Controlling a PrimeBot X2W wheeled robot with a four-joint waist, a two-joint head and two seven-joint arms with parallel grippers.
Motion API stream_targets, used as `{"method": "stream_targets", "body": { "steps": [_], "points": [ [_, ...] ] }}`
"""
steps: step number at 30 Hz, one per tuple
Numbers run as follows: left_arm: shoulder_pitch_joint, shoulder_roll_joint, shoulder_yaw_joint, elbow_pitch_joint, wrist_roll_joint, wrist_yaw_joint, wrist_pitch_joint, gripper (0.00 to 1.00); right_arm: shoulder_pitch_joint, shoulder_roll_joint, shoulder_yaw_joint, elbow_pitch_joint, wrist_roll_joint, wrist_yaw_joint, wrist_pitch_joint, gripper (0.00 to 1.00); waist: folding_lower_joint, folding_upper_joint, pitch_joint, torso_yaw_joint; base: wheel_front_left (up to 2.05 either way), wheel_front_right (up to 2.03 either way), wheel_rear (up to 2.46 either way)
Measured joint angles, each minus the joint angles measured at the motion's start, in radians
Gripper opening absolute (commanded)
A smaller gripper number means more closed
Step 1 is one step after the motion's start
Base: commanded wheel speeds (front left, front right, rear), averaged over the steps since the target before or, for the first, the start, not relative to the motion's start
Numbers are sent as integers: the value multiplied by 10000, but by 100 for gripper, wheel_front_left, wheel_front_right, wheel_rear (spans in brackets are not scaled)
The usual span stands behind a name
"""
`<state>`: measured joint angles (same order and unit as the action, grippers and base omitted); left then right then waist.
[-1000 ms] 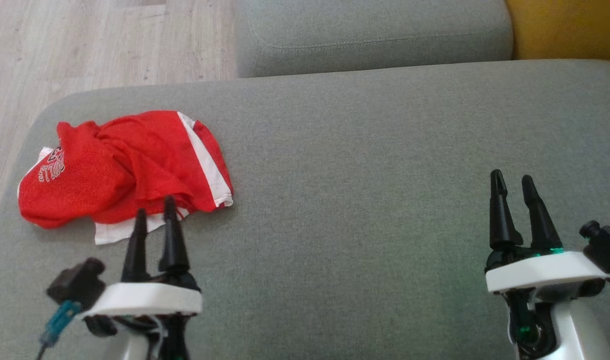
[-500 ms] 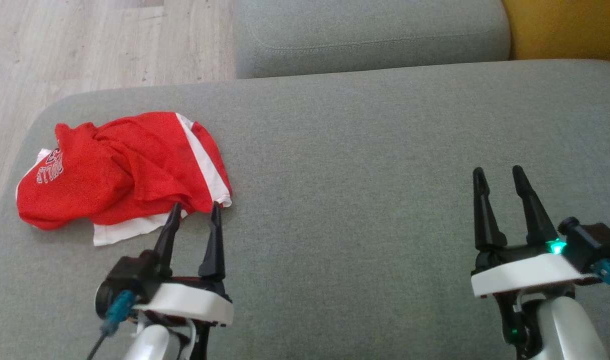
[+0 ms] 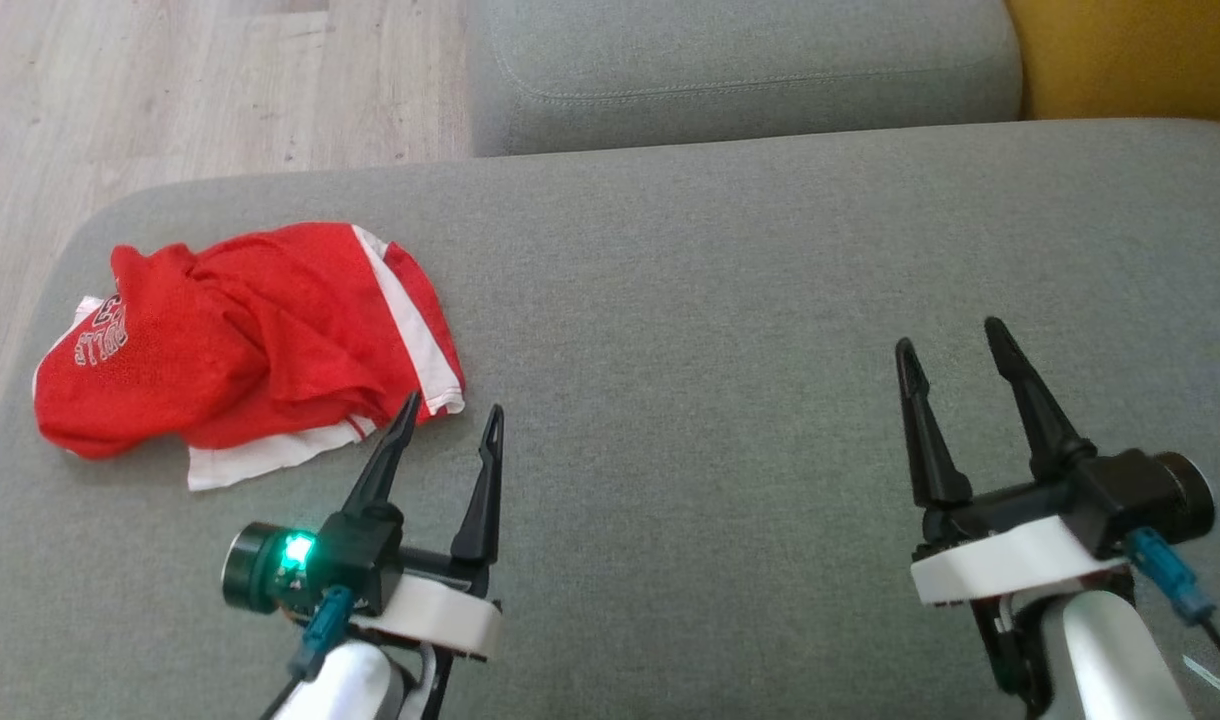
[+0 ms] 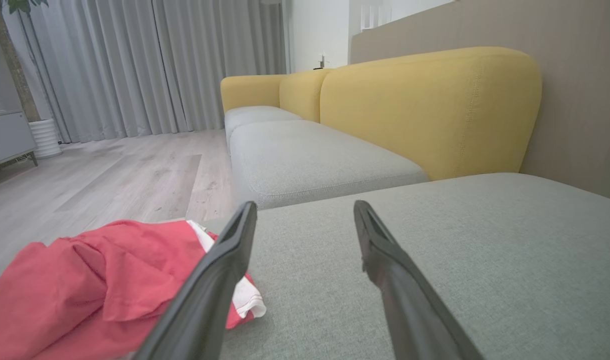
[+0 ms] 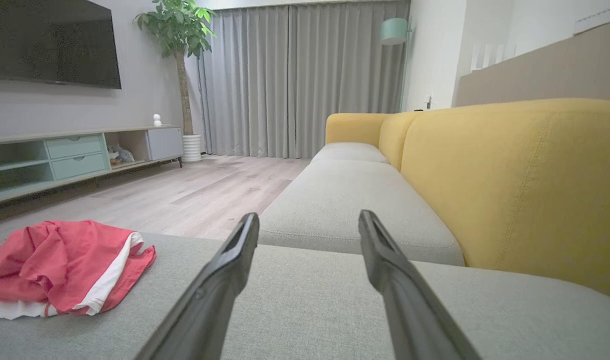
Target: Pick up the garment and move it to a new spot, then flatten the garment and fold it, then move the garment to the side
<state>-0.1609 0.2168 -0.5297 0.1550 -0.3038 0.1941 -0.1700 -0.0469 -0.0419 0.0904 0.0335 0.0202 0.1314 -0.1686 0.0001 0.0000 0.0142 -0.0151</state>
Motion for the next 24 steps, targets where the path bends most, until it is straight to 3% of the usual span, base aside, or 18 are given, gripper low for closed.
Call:
{"method": "stream_targets", "body": {
  "steps": [3,6,13,18,24],
  "points": [
    [-10,-42,19,-228,-198,134,-107,100,1,0,2,-59,-215,0,-98,100,0,0,9,4,0,0,0],
    [21,-167,240,-593,-640,65,-217,100,19,-6,-98,-46,625,0,-180,100,0,0,8,7,0,0,0],
    [587,-675,1310,-585,-1001,-779,-424,100,325,-12,-341,447,2077,0,-420,100,0,0,-24,-29,0,0,0],
    [1011,-976,1781,-86,-600,-1407,-529,100,405,-12,-249,993,1739,0,-520,100,0,0,-40,-74,0,0,0],
    [1052,-1285,2082,372,205,-1864,-702,100,406,-13,-102,1457,1413,0,-709,100,0,0,-92,-107,0,0,0]
  ]
}}
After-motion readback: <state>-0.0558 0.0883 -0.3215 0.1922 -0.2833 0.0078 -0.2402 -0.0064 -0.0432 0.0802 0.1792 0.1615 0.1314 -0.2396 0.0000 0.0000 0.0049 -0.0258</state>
